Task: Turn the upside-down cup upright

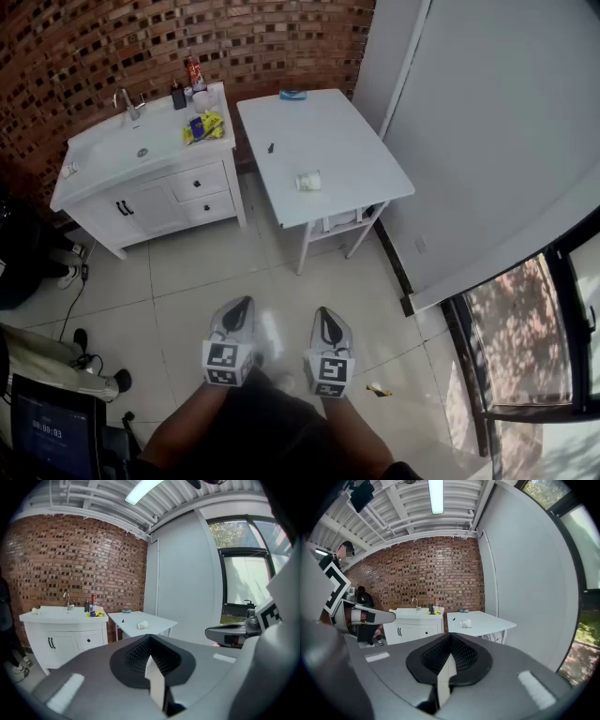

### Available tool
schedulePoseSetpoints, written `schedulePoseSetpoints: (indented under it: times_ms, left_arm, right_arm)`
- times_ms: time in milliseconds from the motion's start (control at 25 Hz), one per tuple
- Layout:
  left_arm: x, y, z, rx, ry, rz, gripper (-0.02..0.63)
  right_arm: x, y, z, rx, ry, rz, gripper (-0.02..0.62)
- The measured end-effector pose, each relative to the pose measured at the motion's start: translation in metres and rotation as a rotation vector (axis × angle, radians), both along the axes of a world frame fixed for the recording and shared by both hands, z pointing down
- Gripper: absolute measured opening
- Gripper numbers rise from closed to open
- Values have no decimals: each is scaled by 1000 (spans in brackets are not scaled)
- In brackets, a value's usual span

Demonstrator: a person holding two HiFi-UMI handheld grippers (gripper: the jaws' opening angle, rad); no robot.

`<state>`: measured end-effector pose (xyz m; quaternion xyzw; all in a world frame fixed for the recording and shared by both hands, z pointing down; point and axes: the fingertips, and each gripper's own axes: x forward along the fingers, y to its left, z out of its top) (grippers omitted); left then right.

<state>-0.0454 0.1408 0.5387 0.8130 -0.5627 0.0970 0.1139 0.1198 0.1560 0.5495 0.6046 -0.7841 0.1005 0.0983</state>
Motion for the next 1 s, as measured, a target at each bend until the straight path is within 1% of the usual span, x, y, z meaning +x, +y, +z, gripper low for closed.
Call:
schedulePoseSetpoints:
  times_ms: [80, 120, 280, 480, 680, 1000]
  left_arm:
    - [0, -11, 4, -13, 43, -10, -5]
    - [-1, -16, 5, -14, 48, -10, -6]
    - [-1, -45, 6, 7, 9, 9, -5]
    - [0, -86, 13, 19, -43, 60, -5]
    - [-6, -132, 18, 3, -17, 75, -5]
    - [-10, -192, 30, -42, 30, 84, -5]
  right_arm:
    - [-1, -10, 1, 0, 8, 0, 12]
    - [-1, -15, 2, -1, 11, -1, 12]
    - [-5, -40, 4, -3, 20, -1, 12]
    - [-16, -81, 2, 1, 15, -3, 12]
    - [-27, -124, 6, -11, 32, -5, 12]
    - [-30, -185, 10, -41, 59, 15, 12]
